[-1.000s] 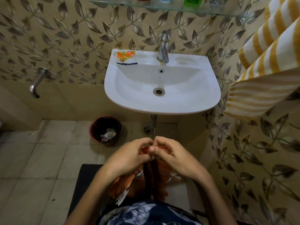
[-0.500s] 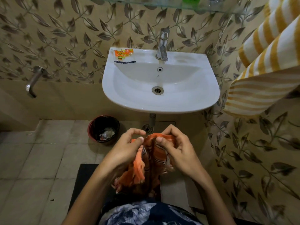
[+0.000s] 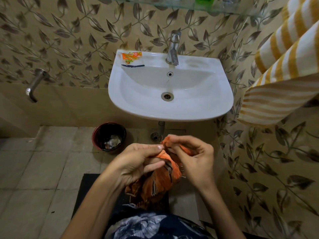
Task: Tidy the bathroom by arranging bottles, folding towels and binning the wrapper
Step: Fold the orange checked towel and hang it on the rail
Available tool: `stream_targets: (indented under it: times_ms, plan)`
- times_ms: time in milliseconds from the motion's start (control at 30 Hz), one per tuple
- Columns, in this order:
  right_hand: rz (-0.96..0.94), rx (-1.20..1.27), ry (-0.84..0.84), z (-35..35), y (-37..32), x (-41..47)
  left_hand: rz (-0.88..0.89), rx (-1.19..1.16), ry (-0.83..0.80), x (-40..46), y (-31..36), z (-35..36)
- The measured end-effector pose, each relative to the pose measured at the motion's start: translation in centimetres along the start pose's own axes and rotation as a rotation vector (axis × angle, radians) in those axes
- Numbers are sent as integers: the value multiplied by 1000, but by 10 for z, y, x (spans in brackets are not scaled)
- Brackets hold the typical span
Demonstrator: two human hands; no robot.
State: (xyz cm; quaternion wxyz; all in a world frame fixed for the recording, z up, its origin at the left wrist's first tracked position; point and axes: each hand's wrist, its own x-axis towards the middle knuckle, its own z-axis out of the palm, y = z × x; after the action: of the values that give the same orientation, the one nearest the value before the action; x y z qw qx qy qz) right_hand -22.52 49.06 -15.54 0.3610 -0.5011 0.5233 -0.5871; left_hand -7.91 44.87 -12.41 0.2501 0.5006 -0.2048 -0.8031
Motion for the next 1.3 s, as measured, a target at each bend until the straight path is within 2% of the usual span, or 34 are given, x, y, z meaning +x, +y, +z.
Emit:
stream_targets:
  times_ms: [167, 267, 433, 533, 633, 700, 767, 800, 900, 967, 1100, 1300]
  plan:
    - [42, -40, -360, -5, -8, -4, -33, -286, 14, -1, 6, 4]
    - [-20, -82, -379, -10, -10, -2, -68, -308, -31, -3, 7, 5]
    - [-76, -151, -337, -16, -8, 2, -73, -176, -77, -5, 5, 8]
    - [-102, -211, -300, -21, -11, 6, 17, 203, -49, -4, -2, 7]
    - [-71, -193, -260, -25, -14, 9, 126, 668, -129, -4, -7, 1]
    - [-32, -156, -251, -26, -16, 9, 254, 956, -161, -1, -10, -3]
    - [-13, -142, -226, -25, -18, 9, 452, 1179, -66, 4, -14, -6]
    - [-14, -135, -209, -25, -19, 9, 568, 1193, -42, 3, -14, -5]
    - [-33, -82, -137, -27, -25, 11, 822, 1005, -160, 3, -12, -1]
    - [-63, -67, -85, -30, -29, 14, 867, 912, -179, 2, -13, 2]
    - [-127, -86, 9, -29, -37, 19, 983, 874, -96, 2, -14, 9]
    - [-147, -118, 15, -29, -42, 20, 1160, 891, 81, 5, -13, 9]
